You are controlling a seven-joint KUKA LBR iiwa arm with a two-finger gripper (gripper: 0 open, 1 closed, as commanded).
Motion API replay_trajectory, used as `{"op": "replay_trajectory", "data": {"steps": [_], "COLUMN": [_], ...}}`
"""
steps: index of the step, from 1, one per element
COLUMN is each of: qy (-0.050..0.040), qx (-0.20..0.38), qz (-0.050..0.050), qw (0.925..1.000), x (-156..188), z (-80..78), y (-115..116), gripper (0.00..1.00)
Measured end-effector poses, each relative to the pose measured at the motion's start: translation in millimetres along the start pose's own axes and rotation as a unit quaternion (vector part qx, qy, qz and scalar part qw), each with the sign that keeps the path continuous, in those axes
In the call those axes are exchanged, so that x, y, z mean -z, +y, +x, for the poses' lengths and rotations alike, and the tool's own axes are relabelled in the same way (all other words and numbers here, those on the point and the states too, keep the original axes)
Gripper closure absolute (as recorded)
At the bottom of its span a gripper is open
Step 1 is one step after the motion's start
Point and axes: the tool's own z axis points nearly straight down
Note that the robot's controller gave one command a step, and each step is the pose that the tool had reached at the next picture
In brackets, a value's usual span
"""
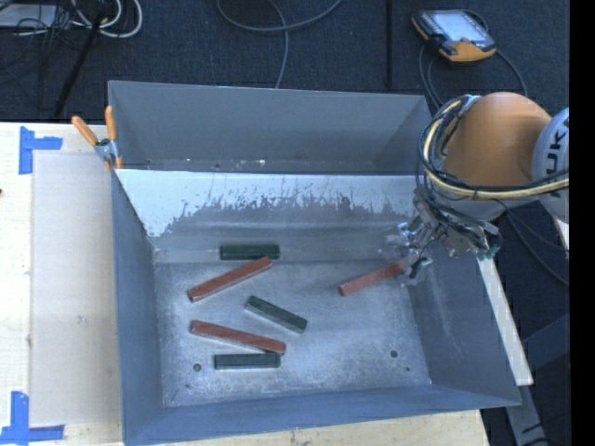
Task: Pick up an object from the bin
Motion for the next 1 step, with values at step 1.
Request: {"op": "replay_trajectory", "data": {"steps": [1], "qy": [-0.0003], "qx": [-0.015], "qz": [0.0], "qw": [0.9999], "x": [89.0], "z": [33.7], "y": [-5.3], "gripper": [1.0]}}
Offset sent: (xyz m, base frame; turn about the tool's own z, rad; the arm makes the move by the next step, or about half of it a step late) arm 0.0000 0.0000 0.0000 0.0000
